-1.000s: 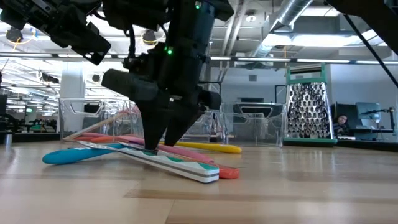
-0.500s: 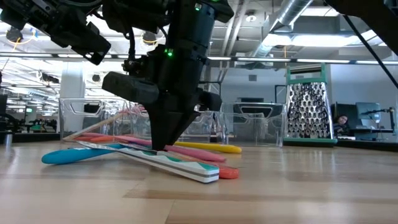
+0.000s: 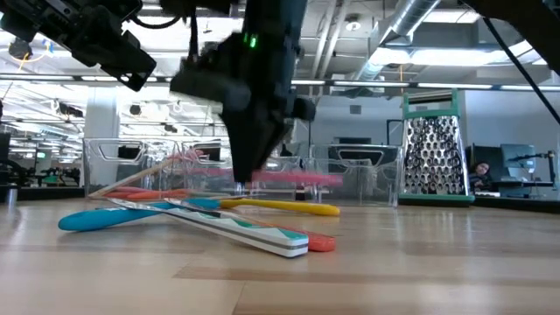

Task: Pick & Place Kitchen Items
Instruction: Put the pink spatula into the left transparent bin

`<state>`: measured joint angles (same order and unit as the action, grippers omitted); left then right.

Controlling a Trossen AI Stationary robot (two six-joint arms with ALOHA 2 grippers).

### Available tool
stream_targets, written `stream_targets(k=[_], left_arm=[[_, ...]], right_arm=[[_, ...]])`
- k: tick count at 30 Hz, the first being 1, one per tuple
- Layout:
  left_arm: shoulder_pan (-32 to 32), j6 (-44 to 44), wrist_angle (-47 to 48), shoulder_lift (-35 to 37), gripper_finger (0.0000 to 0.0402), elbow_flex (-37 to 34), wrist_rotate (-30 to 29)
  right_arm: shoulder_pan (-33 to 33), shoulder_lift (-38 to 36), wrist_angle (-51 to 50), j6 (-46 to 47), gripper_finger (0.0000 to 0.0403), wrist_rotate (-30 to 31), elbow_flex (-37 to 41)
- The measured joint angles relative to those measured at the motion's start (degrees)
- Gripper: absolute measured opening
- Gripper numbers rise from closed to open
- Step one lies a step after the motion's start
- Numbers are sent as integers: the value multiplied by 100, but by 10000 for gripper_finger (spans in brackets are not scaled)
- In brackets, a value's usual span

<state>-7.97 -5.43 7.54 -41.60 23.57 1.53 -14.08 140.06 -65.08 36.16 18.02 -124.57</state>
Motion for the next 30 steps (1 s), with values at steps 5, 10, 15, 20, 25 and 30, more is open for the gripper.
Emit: stream_targets(k=[5,10,15,20,25,30], left_arm=[[0,2,0,100,2,11,-213],[2,0,76,449,2,9,-432],[4,-86,78,831,2,2,-429],[7,-285,44,1090,2,7,-458],[7,-404,54,1170,2,7,-458],[7,-407,63,1145,2,6,-456]], right_arm=[[-72,-324,-249,-274,19,319,-78],[-219,-706,-515,-332,19,1044,-75],[-412,-1071,-833,-329,19,1795,-82],[-602,-1305,-1335,-18,19,2634,-82],[-811,-1409,-1994,556,19,3031,-79],[-1017,-1489,-2335,734,19,3305,-75]])
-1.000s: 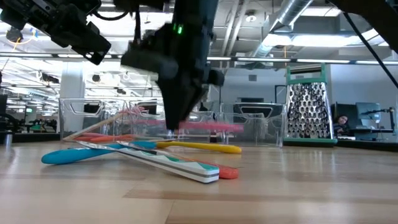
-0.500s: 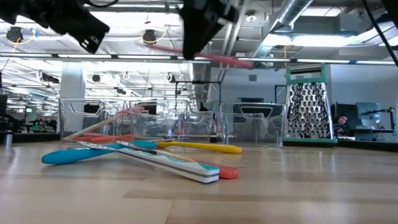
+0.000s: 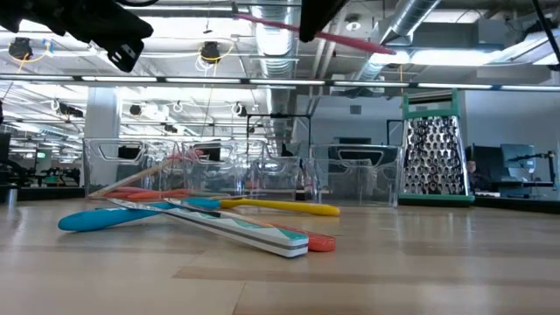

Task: Pick & Place Kitchen Items
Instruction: Put the pink spatula into the left transparent bin

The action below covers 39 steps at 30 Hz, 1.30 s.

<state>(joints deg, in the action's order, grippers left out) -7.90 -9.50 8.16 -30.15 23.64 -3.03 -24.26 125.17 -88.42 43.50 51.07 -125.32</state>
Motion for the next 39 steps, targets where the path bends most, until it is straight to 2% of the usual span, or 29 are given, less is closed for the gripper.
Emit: stream_targets(k=[3,6,10,15,20,25,28,31,36,39], left_arm=[[0,0,-15,4,2,-2,0],[0,0,-18,7,2,-2,-1],[0,0,-38,11,2,-2,0],[0,0,-54,11,2,-2,0],[0,-22,-61,11,2,-4,0],[0,-151,-58,11,2,-4,0],[0,-151,-59,11,2,-4,-1],[0,-151,-61,11,2,-4,-87],[0,-153,-104,-12,2,-6,-151],[0,-289,-199,-77,2,-9,-320]], right_arm=[[-51,-92,-72,-252,19,-7,0],[-2,-312,146,-933,19,-300,2],[284,-708,1148,-2328,19,-1210,-4],[760,-1089,2239,-4048,19,-2908,-2],[1215,-1193,2492,-4952,19,-3477,-6],[1532,-1172,2446,-5228,19,-3900,197],[1668,-1326,2959,-5492,19,-4440,864],[1855,-1664,3921,-5639,19,-4881,1829],[2223,-2450,5986,-5427,19,-4957,3909],[2415,-2899,7681,-5081,19,-4905,5114]])
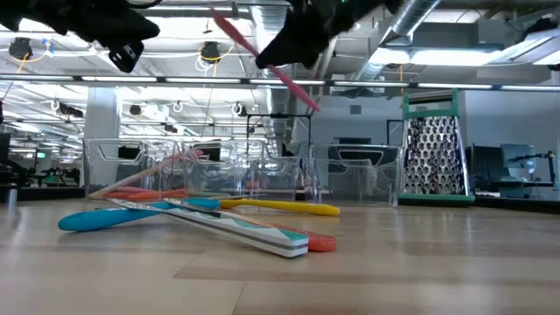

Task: Pick & Place Kitchen Items
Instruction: Put the pink spatula into the left transparent bin

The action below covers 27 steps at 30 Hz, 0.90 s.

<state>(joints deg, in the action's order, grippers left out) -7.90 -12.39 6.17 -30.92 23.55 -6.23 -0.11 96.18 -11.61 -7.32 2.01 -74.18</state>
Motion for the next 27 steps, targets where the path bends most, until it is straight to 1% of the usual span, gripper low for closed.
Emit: stream_targets(k=[1,2,3,5,7,9,11,12,14,18,21,24,27], left_arm=[[-2,-71,-130,-61,2,0,-177],[-2,-156,-239,-108,2,2,-429],[-2,-231,-295,-169,2,1,-717],[7,-395,-543,-351,2,0,-1274],[43,-524,-726,-552,2,0,-1773],[106,-633,-1078,-831,2,0,-2136],[214,-635,-1537,-1157,2,0,-2277],[264,-617,-1828,-1352,2,0,-2289],[342,-560,-2398,-1755,2,2,-2289],[461,-408,-3382,-2541,2,7,-2189],[540,-416,-3693,-2955,2,2,-2027],[591,-514,-3930,-3227,2,0,-1878],[667,-589,-4237,-3415,6,0,-1857]], right_arm=[[43,-126,530,177,19,142,359],[64,-207,1020,352,19,417,683],[61,-236,1430,499,19,810,941],[-40,-227,1934,696,19,1839,1315],[-197,-169,2134,837,19,2955,1400],[-377,-42,2247,877,19,4034,1345],[-532,148,2282,815,19,4821,1275],[-590,248,2349,710,19,5057,1213],[-669,382,2431,563,19,5364,1087],[-696,650,2404,520,19,5411,857],[-695,650,2427,477,19,5489,822],[-689,636,2432,460,19,5519,817],[-689,641,2447,372,19,5520,825]])
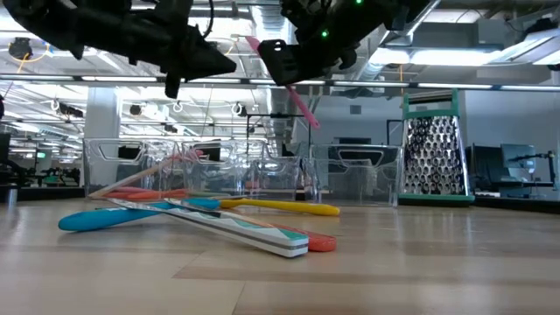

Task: Pick & Place Kitchen Items
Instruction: Put the pink spatula into the left transparent bin

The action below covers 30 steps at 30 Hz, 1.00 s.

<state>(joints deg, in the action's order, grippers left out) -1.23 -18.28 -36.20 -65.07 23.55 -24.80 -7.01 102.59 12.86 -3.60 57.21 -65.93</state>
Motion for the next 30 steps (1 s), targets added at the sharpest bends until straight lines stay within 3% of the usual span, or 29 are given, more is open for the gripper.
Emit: stream_targets(k=[14,18,30], left_arm=[[190,-387,-1361,-571,139,4,20],[190,-387,-1808,-801,149,48,15],[224,31,-1835,-1563,146,828,-177]], right_arm=[[35,0,-88,-75,19,-4,0],[43,0,-120,-94,19,32,0],[-1,0,-244,-253,19,140,0]])
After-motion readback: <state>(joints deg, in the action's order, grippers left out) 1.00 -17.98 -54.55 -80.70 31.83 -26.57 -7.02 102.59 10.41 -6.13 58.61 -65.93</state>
